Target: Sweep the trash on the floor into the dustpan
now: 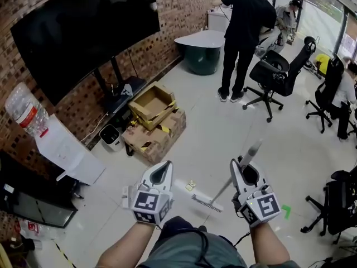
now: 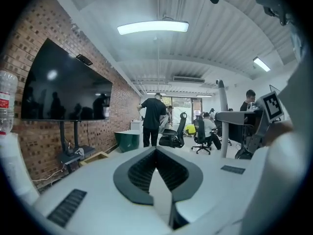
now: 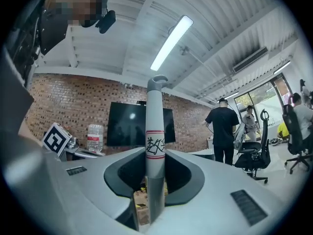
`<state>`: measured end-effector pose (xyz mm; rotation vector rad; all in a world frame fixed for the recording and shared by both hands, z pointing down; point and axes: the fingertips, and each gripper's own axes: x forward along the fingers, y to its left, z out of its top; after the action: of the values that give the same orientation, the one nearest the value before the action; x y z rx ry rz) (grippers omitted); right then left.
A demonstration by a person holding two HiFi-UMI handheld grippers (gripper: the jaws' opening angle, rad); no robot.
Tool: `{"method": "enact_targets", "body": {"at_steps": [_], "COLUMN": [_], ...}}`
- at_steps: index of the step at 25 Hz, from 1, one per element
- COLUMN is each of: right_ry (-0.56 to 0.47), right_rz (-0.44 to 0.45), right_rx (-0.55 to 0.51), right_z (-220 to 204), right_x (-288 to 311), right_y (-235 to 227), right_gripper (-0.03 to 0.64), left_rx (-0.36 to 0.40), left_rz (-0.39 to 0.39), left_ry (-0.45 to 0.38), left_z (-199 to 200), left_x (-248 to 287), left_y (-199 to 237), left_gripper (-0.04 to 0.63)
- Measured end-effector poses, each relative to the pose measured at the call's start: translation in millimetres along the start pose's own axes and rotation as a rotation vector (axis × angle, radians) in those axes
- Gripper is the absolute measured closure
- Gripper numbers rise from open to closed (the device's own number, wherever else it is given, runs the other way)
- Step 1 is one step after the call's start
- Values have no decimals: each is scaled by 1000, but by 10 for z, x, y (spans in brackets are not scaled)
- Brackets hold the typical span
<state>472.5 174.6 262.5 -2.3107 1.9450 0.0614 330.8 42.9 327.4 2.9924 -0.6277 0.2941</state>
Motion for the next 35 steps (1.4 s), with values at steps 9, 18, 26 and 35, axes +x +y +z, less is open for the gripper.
{"method": "enact_targets", "body": {"at_steps": [9,18,26,35], "right_ry": [45,72,114,242], "right_rz": [-48,-60,120,556], "right_rx": [-43,-24,30,34], "right_z": [-411,-850,-1237,-1958], "right_x": [643,1428,2139,2703], "right_y": [-630,-964,-1409,-1722], "right_gripper": [514,515,517,519], "left_rx": [-18,-26,-94,-230], "left_rz": [13,24,159,428], "left_ry": [21,68,195,279], "left_z": [-137,-464,-957,-1576], "left_x": [852,1302,1873,2432], "left_y": [578,1115,1135,1202], "left_gripper": [588,589,589,588]}}
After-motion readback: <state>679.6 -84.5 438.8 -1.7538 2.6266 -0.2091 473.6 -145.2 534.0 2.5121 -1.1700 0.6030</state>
